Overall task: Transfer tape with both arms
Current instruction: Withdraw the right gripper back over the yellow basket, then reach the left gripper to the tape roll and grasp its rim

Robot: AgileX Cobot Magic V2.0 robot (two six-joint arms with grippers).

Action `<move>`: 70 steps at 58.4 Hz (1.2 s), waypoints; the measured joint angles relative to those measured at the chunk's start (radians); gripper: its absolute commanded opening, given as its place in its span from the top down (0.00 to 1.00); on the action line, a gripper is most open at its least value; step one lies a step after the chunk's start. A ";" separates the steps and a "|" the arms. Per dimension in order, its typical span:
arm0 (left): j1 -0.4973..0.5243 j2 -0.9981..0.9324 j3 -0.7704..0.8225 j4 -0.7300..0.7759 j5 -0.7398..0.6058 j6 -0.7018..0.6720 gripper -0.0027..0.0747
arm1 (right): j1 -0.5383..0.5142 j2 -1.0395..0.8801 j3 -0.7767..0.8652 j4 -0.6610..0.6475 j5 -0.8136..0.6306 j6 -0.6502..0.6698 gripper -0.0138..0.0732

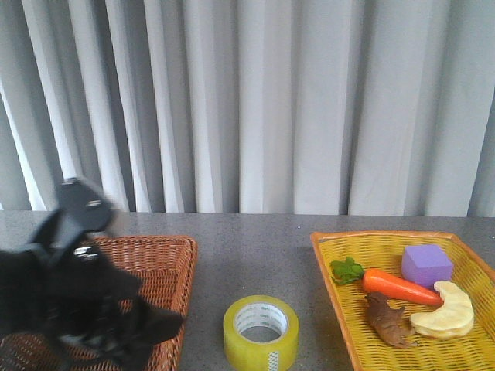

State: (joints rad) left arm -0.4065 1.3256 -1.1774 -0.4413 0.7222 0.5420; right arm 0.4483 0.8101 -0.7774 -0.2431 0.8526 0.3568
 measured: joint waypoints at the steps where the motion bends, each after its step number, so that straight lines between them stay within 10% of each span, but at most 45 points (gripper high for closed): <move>1: -0.005 0.019 -0.021 0.000 0.001 0.000 0.30 | 0.000 0.000 0.000 0.000 0.000 0.000 0.36; 40: -0.050 0.709 -0.716 0.236 0.208 -0.134 0.31 | 0.000 0.000 0.000 0.001 0.000 -0.001 0.36; 70: -0.052 0.937 -0.853 0.252 0.242 -0.156 0.38 | 0.000 0.000 0.000 0.001 0.001 -0.001 0.36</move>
State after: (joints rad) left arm -0.4586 2.2621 -2.0308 -0.1892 0.9639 0.3865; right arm 0.4483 0.8101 -0.7774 -0.2425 0.8537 0.3560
